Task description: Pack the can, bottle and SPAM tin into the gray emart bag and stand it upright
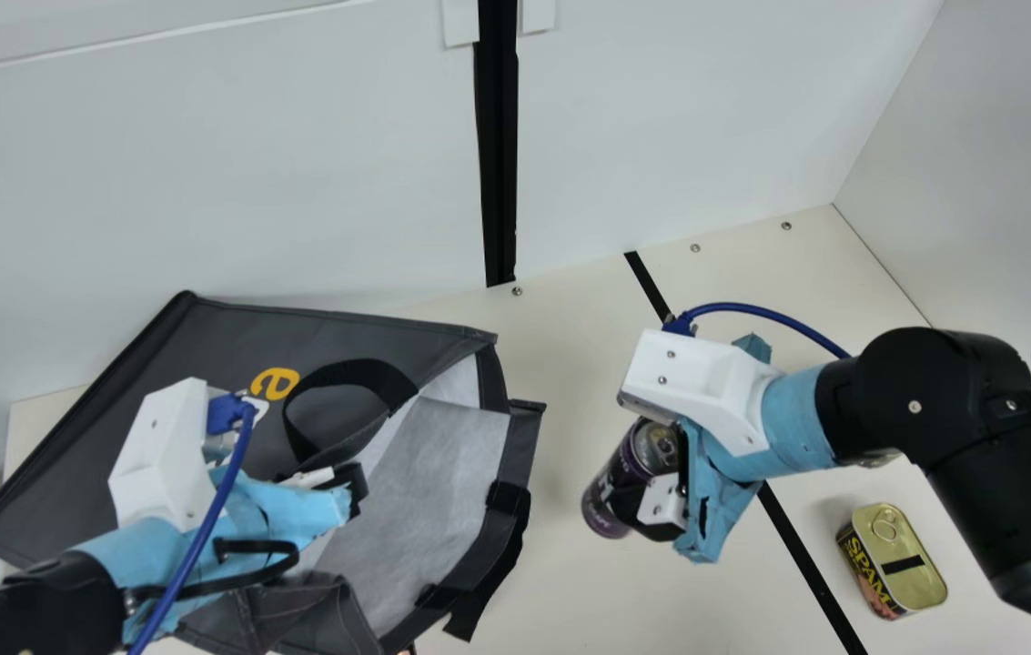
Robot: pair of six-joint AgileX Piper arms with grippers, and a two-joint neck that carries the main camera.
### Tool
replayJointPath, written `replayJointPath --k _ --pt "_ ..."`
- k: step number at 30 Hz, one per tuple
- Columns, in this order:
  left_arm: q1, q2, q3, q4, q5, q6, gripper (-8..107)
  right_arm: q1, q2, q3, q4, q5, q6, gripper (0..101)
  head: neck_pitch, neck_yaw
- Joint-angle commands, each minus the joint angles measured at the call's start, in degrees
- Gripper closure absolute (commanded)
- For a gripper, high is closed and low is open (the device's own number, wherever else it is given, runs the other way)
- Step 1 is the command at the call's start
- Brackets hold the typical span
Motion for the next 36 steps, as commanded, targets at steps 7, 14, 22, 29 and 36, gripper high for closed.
replayJointPath --k 7,14,22,29,36 --pt "0.0 0.0 0.0 0.0 0.0 0.0 107 4.7 -1.5 -4.3 2.1 -0.1 3.5 101 -1.3 -0.1" --pt "0.0 0.0 0.0 0.0 0.0 0.0 107 8.1 -2.4 -7.7 3.6 -0.1 6.6 101 -1.3 -0.1" --pt "0.0 0.0 0.0 0.0 0.0 0.0 107 11.5 -2.9 -10.4 5.3 -0.1 9.9 101 -1.3 -0.1" --pt "0.0 0.0 0.0 0.0 0.0 0.0 107 13.1 -3.1 -11.6 7.6 -0.1 11.0 101 -1.3 -0.1" --pt "0.0 0.0 0.0 0.0 0.0 0.0 107 13.6 -2.9 -11.7 8.8 -0.1 11.0 101 -1.3 -0.1"
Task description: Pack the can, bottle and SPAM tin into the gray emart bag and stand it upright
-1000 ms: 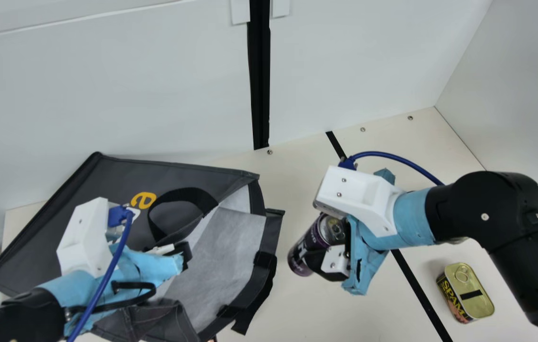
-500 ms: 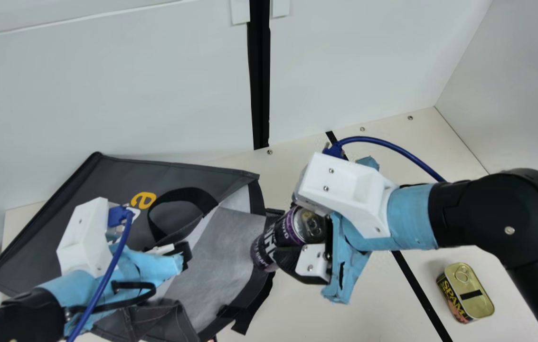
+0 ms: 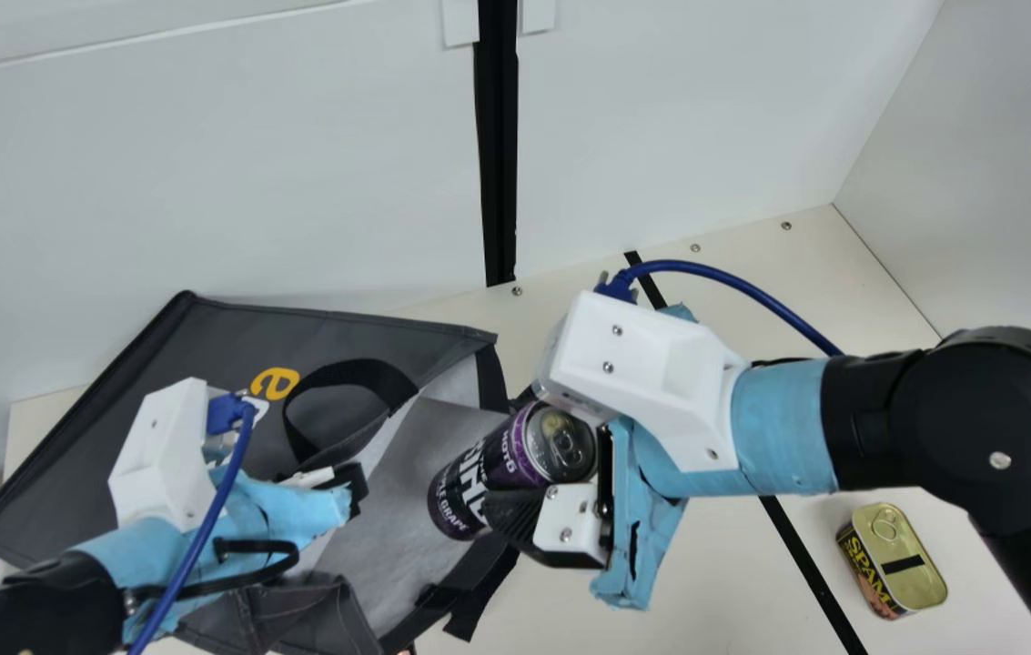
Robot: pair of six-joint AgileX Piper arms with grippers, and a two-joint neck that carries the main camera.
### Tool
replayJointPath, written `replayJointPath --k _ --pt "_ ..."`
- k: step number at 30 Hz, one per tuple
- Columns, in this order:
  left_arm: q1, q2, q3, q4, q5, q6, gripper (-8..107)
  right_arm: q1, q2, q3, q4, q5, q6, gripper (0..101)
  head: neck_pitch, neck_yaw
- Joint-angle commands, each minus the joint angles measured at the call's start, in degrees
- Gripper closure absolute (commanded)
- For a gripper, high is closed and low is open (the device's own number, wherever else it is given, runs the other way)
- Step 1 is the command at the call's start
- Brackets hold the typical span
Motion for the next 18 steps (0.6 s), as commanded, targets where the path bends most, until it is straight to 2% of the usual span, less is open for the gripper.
replayJointPath --k 1,18 --pt "0.0 0.0 0.0 0.0 0.0 0.0 107 0.0 0.2 0.2 0.3 -0.1 -0.3 101 -1.3 0.0" --pt "0.0 0.0 0.0 0.0 0.0 0.0 107 -5.1 2.9 1.1 4.3 -0.1 -2.9 101 -1.3 0.0"
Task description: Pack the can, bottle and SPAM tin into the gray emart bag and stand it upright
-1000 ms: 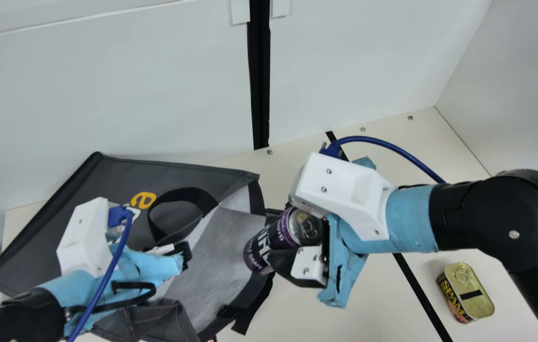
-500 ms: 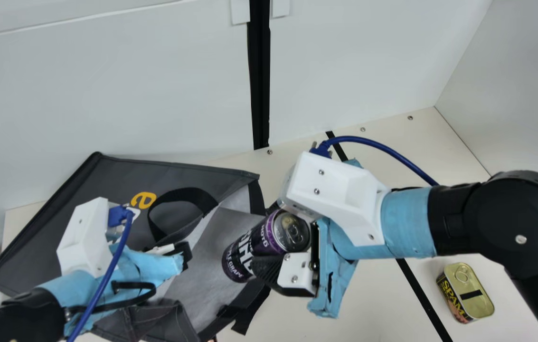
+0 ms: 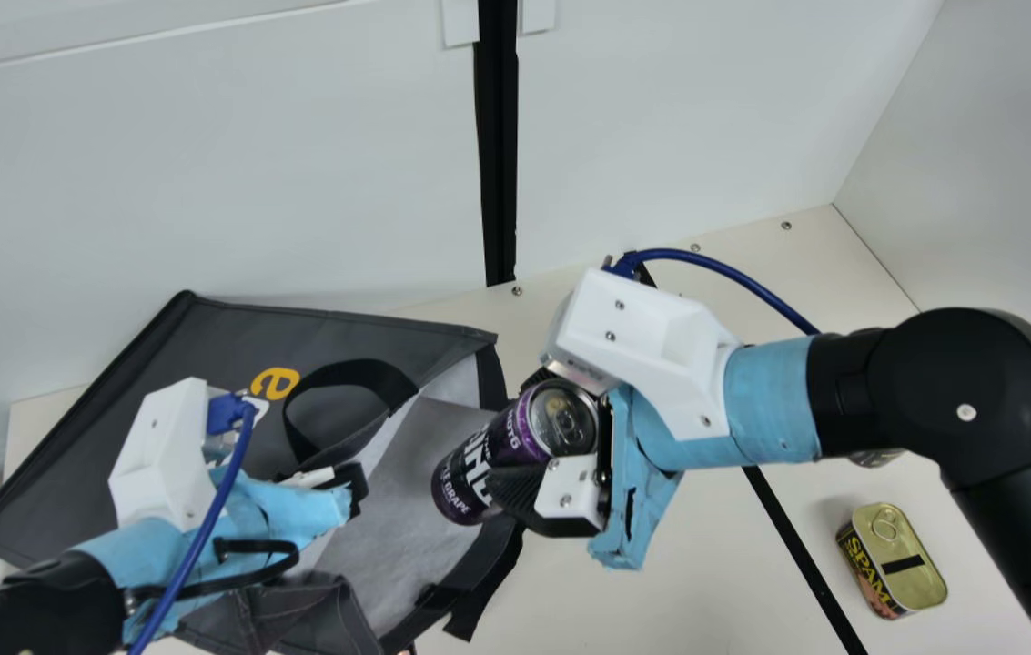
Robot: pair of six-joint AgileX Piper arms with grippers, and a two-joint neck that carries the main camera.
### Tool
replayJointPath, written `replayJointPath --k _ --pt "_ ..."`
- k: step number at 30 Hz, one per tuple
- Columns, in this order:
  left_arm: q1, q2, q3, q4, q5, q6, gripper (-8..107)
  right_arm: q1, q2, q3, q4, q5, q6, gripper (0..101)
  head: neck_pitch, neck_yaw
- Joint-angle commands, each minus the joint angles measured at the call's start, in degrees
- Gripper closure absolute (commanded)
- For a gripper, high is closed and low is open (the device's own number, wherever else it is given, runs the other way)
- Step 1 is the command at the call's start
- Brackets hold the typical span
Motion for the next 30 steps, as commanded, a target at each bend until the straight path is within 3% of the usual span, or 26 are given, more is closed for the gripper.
replayJointPath --k 1,30 --pt "0.0 0.0 0.0 0.0 0.0 0.0 107 -0.6 0.3 0.1 0.6 0.1 -0.2 101 -1.3 -0.1" --pt "0.0 0.0 0.0 0.0 0.0 0.0 107 -5.2 5.3 2.8 7.1 0.1 -2.9 101 -1.3 -0.1"
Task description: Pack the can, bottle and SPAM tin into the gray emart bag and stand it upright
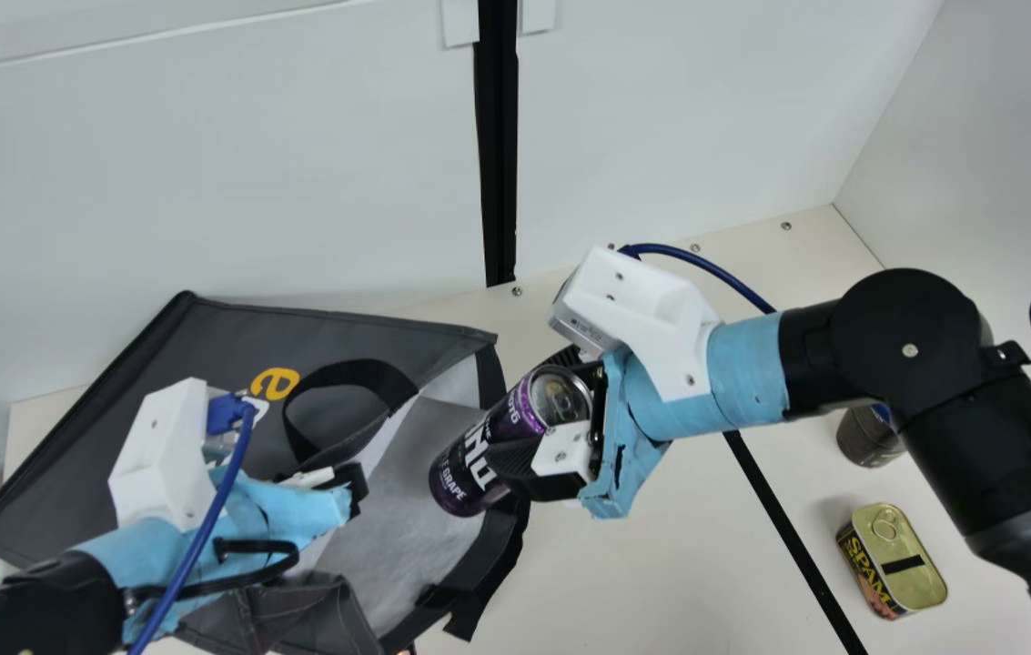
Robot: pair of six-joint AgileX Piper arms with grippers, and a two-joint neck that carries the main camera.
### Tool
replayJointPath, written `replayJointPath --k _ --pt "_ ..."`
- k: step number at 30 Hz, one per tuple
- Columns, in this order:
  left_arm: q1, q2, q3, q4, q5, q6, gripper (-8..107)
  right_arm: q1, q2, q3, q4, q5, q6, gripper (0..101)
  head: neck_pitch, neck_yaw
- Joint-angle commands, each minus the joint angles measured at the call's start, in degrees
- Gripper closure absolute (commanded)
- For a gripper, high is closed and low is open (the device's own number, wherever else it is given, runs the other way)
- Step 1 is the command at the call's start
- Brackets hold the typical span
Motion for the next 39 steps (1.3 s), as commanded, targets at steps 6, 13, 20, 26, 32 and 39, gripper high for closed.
replayJointPath --k 6,13,20,26,32,39 --pt "0.0 0.0 0.0 0.0 0.0 0.0 107 0.1 1.2 1.5 2.0 -1.5 -1.0 101 -1.3 -0.1" --pt "0.0 0.0 0.0 0.0 0.0 0.0 107 1.9 2.5 4.1 3.1 -4.8 -1.7 101 -1.3 -0.1" --pt "0.0 0.0 0.0 0.0 0.0 0.0 107 3.6 3.9 6.2 4.1 -7.9 -2.6 101 -1.3 -0.1" --pt "0.0 0.0 0.0 0.0 0.0 0.0 107 4.8 5.3 7.8 5.6 -10.5 -3.8 101 -1.3 -0.1" --pt "0.0 0.0 0.0 0.0 0.0 0.0 107 6.7 7.0 9.3 7.7 -13.7 -5.0 101 -1.3 -0.1" --pt "0.0 0.0 0.0 0.0 0.0 0.0 107 9.2 9.5 10.3 10.2 -17.2 -6.1 101 -1.3 -0.1"
